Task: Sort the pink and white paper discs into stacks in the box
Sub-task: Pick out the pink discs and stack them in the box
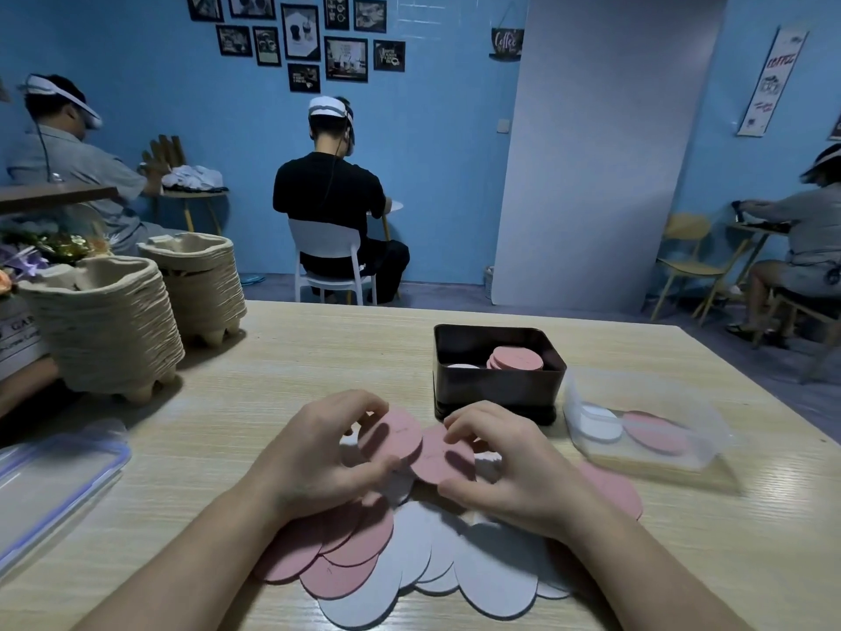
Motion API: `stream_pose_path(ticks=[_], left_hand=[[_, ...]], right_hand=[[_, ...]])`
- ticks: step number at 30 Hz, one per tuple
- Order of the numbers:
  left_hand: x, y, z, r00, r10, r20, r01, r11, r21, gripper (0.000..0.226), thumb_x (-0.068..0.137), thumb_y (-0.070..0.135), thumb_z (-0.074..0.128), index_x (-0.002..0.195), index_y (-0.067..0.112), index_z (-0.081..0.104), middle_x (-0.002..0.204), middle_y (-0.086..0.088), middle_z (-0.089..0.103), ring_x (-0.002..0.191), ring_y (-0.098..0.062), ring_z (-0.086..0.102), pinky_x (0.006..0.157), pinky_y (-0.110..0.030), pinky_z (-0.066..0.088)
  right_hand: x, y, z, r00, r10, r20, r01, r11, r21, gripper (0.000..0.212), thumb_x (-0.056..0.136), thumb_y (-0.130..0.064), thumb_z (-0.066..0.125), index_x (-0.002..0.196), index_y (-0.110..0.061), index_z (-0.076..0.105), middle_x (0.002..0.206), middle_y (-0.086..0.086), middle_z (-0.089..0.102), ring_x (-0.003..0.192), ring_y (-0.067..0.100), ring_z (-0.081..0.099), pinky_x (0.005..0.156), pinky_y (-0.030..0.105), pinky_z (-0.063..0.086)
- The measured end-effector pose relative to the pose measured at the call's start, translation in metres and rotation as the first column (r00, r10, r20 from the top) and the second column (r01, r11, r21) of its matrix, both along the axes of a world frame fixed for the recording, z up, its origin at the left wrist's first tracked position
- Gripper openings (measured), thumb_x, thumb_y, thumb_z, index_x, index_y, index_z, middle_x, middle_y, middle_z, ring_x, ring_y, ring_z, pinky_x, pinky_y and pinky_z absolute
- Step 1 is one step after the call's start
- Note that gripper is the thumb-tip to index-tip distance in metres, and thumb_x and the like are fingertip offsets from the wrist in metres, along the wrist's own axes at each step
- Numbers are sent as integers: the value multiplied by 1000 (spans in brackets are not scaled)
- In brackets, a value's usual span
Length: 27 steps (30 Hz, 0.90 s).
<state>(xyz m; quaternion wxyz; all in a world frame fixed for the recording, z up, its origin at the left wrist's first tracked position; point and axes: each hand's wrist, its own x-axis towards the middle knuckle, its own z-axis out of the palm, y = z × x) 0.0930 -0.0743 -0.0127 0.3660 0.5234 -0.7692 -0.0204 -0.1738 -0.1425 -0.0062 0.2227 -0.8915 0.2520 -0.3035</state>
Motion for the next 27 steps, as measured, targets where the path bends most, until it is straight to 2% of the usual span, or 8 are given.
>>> stream_pose_path(ticks=[4, 9, 15, 20, 24, 27], left_hand=[[-6, 0, 0, 998, -44, 51, 44, 999, 2, 50, 84, 57, 73, 120, 24, 64, 107, 17, 67, 97, 0, 62, 82, -28, 52], [-14, -3, -4, 993, -93, 69, 93, 996, -11, 58, 82, 63, 74, 123, 23, 63, 112, 14, 67, 99, -2, 62, 84, -28, 53], [-22, -9, -9, 986, -131, 100, 137, 989, -49, 61, 80, 65, 78, 123, 27, 58, 124, 12, 67, 109, -8, 65, 85, -30, 56], [-17, -5, -6, 993, -114, 29, 115, 993, -22, 71, 77, 67, 77, 133, 29, 56, 123, 20, 64, 106, 2, 62, 87, -27, 55], [-15, -3, -5, 989, -142, -30, 141, 989, -37, 53, 81, 53, 82, 121, 23, 64, 109, 21, 67, 96, 0, 64, 82, -28, 54], [-17, -3, -4, 988, -152, -31, 150, 985, -81, 43, 82, 46, 83, 112, 20, 68, 100, 18, 69, 92, -3, 65, 81, -22, 52]], right_hand=[[6, 1, -2, 998, 10, 65, -10, 1000, -10, 37, 77, -33, 88, 104, -22, 64, 111, -6, 64, 104, 14, 63, 83, 24, 55], [10, 4, 1, 992, 6, 130, -2, 1000, -31, 40, 75, -29, 91, 103, -17, 65, 109, -5, 65, 99, 12, 64, 80, 10, 45], [8, 4, -1, 990, 33, 139, -35, 999, 11, 43, 74, -33, 92, 106, -19, 66, 120, -6, 65, 113, 10, 63, 88, 13, 48], [6, 4, 1, 980, 33, 196, -31, 999, -14, 38, 75, -33, 90, 102, -16, 69, 121, -6, 67, 114, 9, 63, 87, 11, 46], [5, 4, 0, 969, 41, 242, -43, 999, 2, 38, 75, -38, 89, 99, -16, 70, 123, -6, 67, 120, 10, 63, 91, 16, 50], [6, 3, -2, 973, 24, 230, -33, 999, 34, 35, 75, -42, 87, 99, -25, 70, 129, -8, 65, 125, 8, 60, 90, 14, 49]])
